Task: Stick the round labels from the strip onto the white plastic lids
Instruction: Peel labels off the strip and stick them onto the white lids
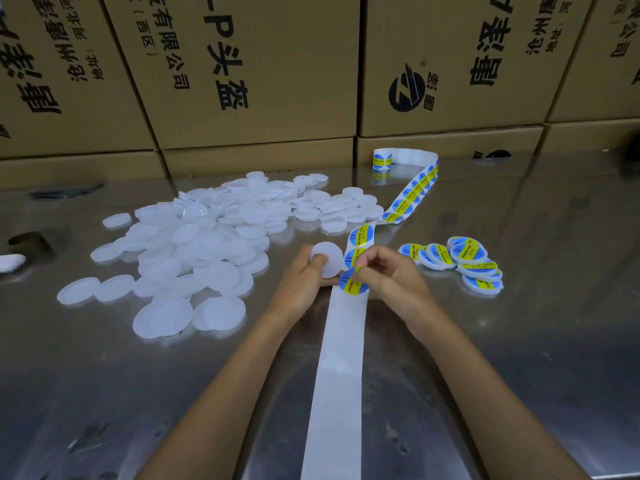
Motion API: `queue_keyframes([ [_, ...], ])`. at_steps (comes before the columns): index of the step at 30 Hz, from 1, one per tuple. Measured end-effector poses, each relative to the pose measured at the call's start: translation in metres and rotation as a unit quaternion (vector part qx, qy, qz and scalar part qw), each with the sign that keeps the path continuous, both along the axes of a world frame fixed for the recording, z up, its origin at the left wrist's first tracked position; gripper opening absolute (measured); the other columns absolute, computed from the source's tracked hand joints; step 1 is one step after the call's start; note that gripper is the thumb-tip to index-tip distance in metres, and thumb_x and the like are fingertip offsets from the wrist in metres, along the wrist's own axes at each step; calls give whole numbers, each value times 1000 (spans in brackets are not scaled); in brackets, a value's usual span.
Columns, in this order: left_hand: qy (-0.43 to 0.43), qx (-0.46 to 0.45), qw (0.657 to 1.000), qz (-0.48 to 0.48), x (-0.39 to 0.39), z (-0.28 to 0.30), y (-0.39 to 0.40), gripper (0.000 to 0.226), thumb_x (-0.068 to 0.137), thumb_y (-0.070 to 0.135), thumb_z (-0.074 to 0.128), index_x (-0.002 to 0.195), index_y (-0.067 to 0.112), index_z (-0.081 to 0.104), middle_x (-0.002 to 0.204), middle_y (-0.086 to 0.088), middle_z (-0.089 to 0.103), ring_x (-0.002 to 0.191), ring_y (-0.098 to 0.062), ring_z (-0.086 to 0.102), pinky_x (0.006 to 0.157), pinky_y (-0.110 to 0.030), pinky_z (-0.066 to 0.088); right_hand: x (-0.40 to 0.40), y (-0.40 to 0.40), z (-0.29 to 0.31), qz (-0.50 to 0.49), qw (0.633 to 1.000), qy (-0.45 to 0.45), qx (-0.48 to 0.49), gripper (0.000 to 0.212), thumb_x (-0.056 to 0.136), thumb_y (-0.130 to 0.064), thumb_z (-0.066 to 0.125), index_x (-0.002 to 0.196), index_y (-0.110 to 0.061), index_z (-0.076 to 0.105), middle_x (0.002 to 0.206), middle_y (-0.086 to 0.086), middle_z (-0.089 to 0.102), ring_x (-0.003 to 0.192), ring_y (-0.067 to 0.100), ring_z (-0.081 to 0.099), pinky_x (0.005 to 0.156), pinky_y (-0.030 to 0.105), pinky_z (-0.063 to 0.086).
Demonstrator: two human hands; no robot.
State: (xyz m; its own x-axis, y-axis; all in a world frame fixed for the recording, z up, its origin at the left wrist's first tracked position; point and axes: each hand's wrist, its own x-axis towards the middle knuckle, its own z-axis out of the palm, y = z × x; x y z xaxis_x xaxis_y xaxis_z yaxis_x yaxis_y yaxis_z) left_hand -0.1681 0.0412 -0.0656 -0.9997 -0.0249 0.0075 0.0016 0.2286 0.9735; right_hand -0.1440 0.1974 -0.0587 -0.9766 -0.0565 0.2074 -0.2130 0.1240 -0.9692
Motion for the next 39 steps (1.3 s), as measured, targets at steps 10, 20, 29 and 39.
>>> queue_keyframes([
  [10, -10, 218, 975, -34, 8, 8, -1, 26, 101, 4, 53, 124, 10, 64, 116, -16, 71, 86, -21, 74, 68, -29, 61, -3, 2, 2, -48, 987, -50, -145, 20, 85, 4, 64, 82, -15, 59, 78, 5, 67, 71, 20, 63, 66, 32, 53],
  [20, -96, 355, 927, -78, 8, 9, 1, 31, 102, 5, 42, 119, 13, 66, 125, -21, 66, 98, -28, 74, 75, -37, 62, 0, 0, 4, -74, 989, -22, -125, 16, 83, 5, 68, 95, -4, 62, 81, 3, 68, 70, 8, 65, 62, 17, 53],
  [29, -121, 357, 920, -110, 9, 6, 9, 35, 103, 14, 39, 129, 10, 62, 116, -19, 72, 100, -29, 73, 78, -37, 62, 6, -9, 4, -69, 996, 29, -45, 21, 82, 3, 73, 93, -7, 58, 92, 18, 68, 86, 28, 68, 77, 42, 57],
  [39, -115, 340, 924, -131, 10, 5, 12, 36, 102, 13, 40, 131, 13, 62, 117, -16, 72, 99, -26, 73, 76, -34, 61, 2, -10, -4, -92, 994, 58, 6, 23, 79, -2, 75, 89, -15, 58, 81, 5, 68, 80, 26, 66, 73, 40, 57],
])
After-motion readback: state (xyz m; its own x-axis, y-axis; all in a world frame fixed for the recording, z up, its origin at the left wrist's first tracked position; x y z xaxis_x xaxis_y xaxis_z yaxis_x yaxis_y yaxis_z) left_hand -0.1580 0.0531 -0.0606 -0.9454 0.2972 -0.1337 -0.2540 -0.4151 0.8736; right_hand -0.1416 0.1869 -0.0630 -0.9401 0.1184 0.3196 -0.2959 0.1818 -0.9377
